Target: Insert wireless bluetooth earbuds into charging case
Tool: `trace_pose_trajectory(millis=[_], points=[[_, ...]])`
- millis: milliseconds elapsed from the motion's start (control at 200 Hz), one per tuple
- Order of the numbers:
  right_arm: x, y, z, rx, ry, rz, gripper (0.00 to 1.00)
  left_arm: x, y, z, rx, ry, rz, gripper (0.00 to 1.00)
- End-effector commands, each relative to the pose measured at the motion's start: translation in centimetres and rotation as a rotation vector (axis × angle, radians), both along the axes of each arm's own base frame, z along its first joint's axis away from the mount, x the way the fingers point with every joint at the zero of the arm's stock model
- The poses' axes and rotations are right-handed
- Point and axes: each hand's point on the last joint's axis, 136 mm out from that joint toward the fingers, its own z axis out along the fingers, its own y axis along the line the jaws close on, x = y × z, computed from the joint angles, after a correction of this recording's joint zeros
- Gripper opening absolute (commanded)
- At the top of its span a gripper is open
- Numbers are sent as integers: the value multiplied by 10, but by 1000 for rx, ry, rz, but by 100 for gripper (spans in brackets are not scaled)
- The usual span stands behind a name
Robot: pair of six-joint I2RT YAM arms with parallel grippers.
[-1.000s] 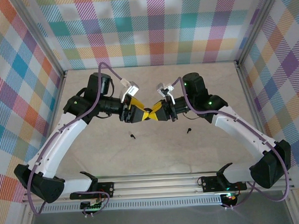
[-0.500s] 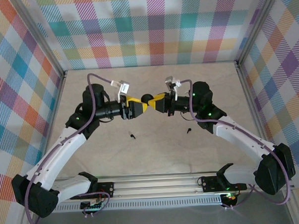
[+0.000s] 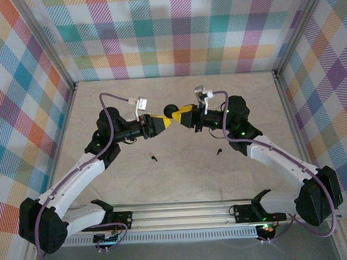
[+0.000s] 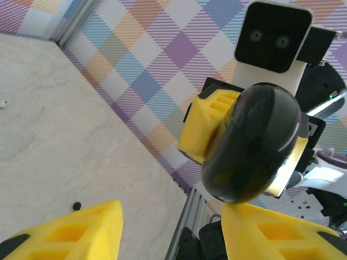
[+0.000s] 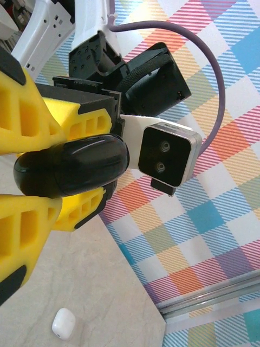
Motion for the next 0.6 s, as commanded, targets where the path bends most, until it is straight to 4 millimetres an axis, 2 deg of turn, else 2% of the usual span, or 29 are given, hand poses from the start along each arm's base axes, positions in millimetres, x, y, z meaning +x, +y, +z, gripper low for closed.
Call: trace_pose_trajectory(millis=[0,135,360,595], points=[[-3,4,-3,13,29,38,5,-6,7,39,-107,-125,-1,46],[-1,6,-4,27,62,48,5,-8,8,45,-136,-159,2,45],[3,11,-14,39,110,62,4,-13,13,51,-159,-218,24,50],[6,11,-11,50,106,53,4,-14,10,47,-151,-211,8,48]])
